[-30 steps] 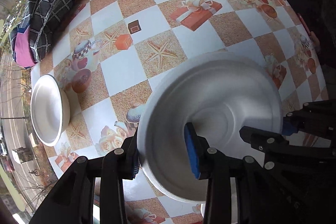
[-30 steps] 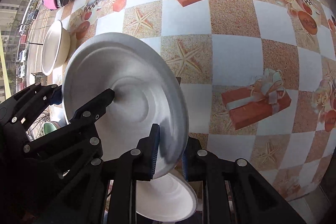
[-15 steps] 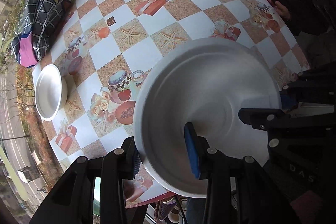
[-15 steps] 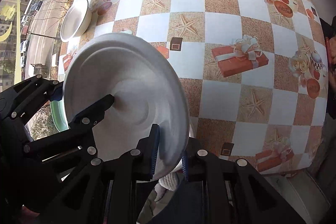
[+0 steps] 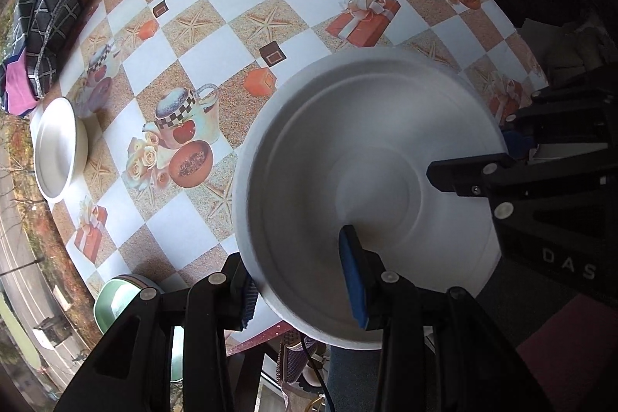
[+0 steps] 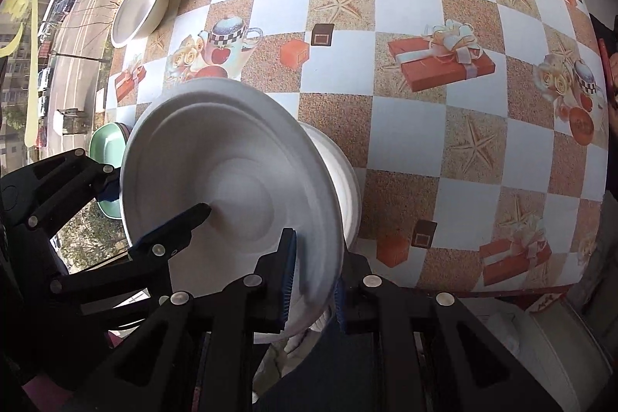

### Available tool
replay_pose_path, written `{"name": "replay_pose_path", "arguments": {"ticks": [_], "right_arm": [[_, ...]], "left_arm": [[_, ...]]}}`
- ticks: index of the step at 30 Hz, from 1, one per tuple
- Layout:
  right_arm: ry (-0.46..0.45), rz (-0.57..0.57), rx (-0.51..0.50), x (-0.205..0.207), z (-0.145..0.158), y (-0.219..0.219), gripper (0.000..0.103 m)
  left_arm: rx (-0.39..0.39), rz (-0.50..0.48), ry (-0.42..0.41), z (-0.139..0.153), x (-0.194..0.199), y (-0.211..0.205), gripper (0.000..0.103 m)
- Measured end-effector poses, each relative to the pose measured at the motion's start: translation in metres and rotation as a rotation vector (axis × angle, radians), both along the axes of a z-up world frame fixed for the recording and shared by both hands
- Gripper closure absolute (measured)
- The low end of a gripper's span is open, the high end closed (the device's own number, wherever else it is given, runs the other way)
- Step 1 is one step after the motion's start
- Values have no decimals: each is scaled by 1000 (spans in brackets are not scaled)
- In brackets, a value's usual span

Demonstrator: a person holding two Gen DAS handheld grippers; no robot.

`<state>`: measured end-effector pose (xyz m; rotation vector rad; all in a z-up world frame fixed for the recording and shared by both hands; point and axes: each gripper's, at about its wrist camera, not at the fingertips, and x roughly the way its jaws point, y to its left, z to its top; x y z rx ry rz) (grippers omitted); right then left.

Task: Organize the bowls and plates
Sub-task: 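Carry the second white bowl with the right gripper toward the first bowl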

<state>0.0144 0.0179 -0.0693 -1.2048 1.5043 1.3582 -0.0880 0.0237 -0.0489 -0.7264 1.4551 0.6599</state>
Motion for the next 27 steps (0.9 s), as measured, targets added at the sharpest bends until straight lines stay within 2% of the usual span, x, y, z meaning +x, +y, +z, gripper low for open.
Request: {"name": "replay_pose_path", "arguments": {"ticks": [27], "right_arm": [[12, -12, -63, -4, -21, -6, 83]], "left_arm": [[-38, 8, 21, -15, -1, -8, 62]]}}
